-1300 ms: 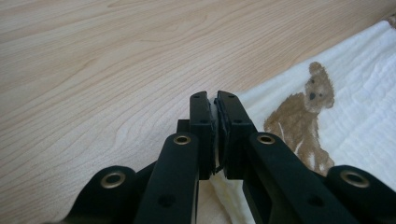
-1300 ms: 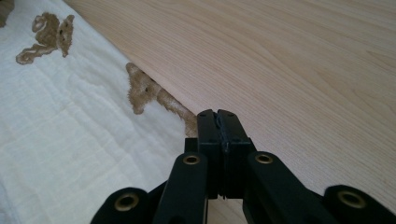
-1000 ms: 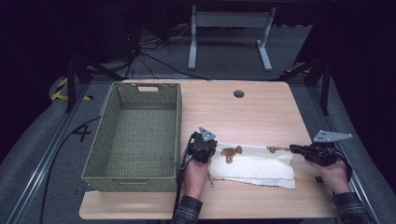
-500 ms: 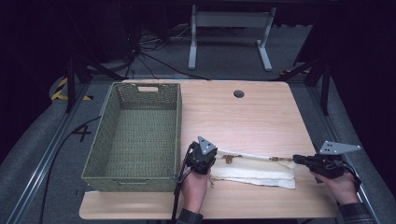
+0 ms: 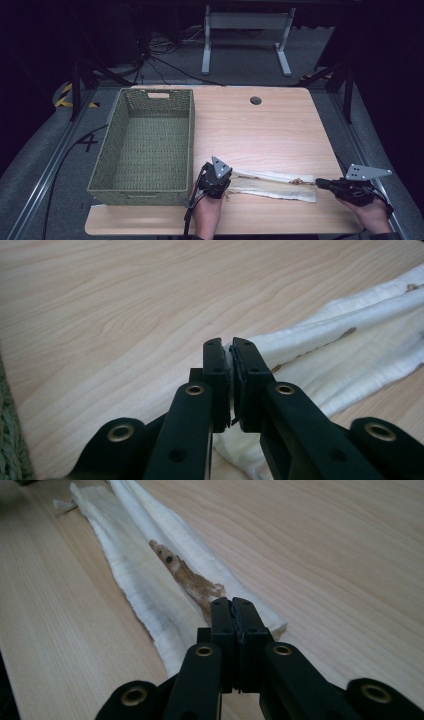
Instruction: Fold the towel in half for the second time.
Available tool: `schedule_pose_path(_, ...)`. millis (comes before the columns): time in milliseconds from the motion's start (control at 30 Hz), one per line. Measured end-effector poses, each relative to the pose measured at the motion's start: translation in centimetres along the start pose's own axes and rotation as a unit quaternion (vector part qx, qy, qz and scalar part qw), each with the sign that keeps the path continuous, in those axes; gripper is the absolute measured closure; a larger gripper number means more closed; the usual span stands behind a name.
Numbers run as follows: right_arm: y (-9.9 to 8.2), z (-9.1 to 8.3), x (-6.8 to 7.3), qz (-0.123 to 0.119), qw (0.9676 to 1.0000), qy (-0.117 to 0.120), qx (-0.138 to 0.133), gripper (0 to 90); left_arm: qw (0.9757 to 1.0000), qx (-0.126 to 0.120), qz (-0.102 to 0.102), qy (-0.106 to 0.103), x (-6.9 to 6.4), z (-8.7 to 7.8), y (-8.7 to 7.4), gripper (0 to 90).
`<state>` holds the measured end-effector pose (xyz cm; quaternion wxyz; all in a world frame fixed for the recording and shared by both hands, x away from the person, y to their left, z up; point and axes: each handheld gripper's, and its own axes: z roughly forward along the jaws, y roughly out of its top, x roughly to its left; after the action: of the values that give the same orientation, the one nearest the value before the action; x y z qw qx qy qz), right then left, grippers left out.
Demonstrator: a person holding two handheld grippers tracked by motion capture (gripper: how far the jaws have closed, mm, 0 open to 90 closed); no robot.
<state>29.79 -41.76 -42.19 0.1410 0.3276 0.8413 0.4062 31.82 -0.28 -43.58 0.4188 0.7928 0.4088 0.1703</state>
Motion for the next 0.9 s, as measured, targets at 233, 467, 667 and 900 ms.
schedule_pose_path(233,-0.8,0.2,0.7,-0.003,0.9998,0.008,0.018,89.1,0.9997,0.024,0.006,0.001,-0.5,0.0,-1.0,85.4)
schedule_pose_path(467,-1.2,0.3,1.1,0.001,0.9993,0.015,0.034,87.5,0.9996,0.026,0.000,-0.013,-0.8,-0.4,-1.6,80.4)
schedule_pose_path(667,-0.4,-0.6,1.4,0.006,0.9996,0.026,-0.005,84.6,0.9994,-0.008,0.006,-0.033,-1.1,-1.9,-0.1,76.3)
schedule_pose_path(900,-1.1,1.0,1.3,0.002,0.9982,0.037,0.048,89.3,0.9969,0.041,0.007,-0.066,-0.6,0.1,-0.5,83.5)
